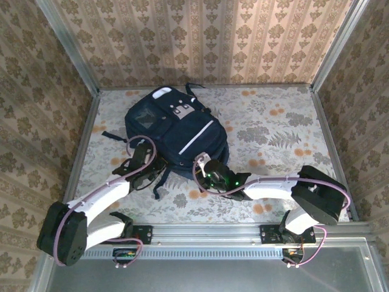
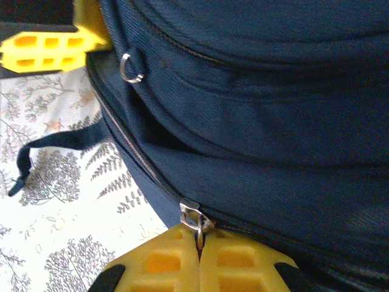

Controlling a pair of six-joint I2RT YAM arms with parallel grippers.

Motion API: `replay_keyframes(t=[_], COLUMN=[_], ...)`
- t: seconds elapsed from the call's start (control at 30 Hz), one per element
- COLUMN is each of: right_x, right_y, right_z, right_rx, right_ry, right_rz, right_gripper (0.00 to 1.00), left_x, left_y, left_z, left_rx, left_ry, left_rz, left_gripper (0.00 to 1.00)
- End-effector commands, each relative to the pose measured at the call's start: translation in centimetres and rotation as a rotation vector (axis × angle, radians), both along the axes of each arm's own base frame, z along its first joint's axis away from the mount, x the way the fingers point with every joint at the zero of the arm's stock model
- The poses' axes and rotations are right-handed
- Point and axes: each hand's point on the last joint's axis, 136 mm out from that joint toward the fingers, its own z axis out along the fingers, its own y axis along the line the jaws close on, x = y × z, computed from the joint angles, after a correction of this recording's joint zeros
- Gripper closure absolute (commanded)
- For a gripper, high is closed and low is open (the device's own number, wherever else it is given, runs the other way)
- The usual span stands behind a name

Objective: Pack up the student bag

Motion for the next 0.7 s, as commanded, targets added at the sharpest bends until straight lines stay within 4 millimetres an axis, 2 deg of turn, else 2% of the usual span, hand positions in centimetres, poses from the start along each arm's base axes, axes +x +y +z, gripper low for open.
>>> replay_keyframes(t=[0.0, 0.1, 0.27, 0.33, 0.43, 0.57, 0.67], right_x=[0.1, 0.4, 2.2, 2.8, 3.1, 2.1, 0.8], right_y=[-3.8, -6.2, -10.7, -11.8, -11.7, -10.0, -8.4], right_z=[-1.1, -1.8, -2.2, -2.2, -2.2, -1.7, 0.2], right_rx=[-0.161, -0.183, -0.156, -0.157, -0.172, -0.118, -0.061], right_ry=[0.039, 0.128, 0.261, 0.274, 0.28, 0.278, 0.212], right_rz=[-0.076, -0.141, -0.302, -0.341, -0.319, -0.218, -0.122], right_gripper=[1.0, 1.0, 1.0, 1.0, 1.0, 1.0, 1.0], left_x=[1.5, 1.4, 1.2, 1.2, 1.4, 2.3, 3.5], left_y=[2.9, 4.2, 5.4, 5.7, 6.2, 6.4, 6.1], left_z=[1.3, 1.0, 1.0, 1.0, 1.3, 1.7, 1.9], left_rx=[0.079, 0.079, 0.089, 0.095, 0.133, 0.183, 0.179], left_ry=[-0.061, -0.047, -0.043, -0.04, -0.038, -0.013, 0.02], left_rz=[0.097, 0.132, 0.157, 0.161, 0.145, 0.104, 0.064], left_gripper=[1.0, 1.0, 1.0, 1.0, 1.0, 1.0, 1.0])
